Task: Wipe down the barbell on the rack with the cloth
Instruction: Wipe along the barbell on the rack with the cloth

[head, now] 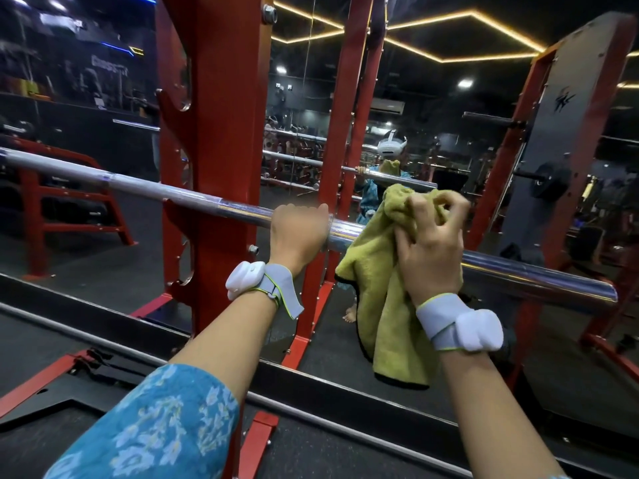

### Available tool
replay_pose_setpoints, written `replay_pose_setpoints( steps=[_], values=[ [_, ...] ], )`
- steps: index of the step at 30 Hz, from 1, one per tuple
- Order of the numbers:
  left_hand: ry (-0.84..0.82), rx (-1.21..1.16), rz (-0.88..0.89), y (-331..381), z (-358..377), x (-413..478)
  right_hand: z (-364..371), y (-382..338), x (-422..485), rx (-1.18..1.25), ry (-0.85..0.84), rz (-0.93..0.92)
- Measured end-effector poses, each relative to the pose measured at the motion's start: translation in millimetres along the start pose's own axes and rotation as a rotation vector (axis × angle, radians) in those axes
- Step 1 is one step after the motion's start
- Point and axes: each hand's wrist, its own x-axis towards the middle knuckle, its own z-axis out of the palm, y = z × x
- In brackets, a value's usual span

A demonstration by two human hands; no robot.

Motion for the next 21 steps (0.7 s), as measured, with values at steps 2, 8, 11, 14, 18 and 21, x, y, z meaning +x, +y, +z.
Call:
replay_pose_setpoints(
  steps=[2,8,11,14,18,21],
  values=[
    [0.009,0.005,0.009,-0.2,-0.1,-0.7,10.1,-1.1,2.4,-0.163,-0.062,0.053],
    [0.033,0.028,0.001,-1.0,4.2,-1.4,30.1,-16.5,-7.8,-0.360,-0.275,0.258],
    [0.028,0.006,-0.005,-0.7,6.1,-1.2,35.1,-29.5,1.7,-0.364,-0.321,0.201],
    [0.044,0.018,0.007,-1.3,5.3,-0.8,45.2,-46.0,14.9,-0.409,-0.458,0.163],
    [0.061,0.013,0.015,-1.5,4.3,1.8,53.4,-50.2,43.3,-0.257,-0.663,0.295],
    [0.076,0.025,0.023,-2.4,3.8,2.3,55.8,-46.5,46.7,-0.226,-0.695,0.308]
  ],
)
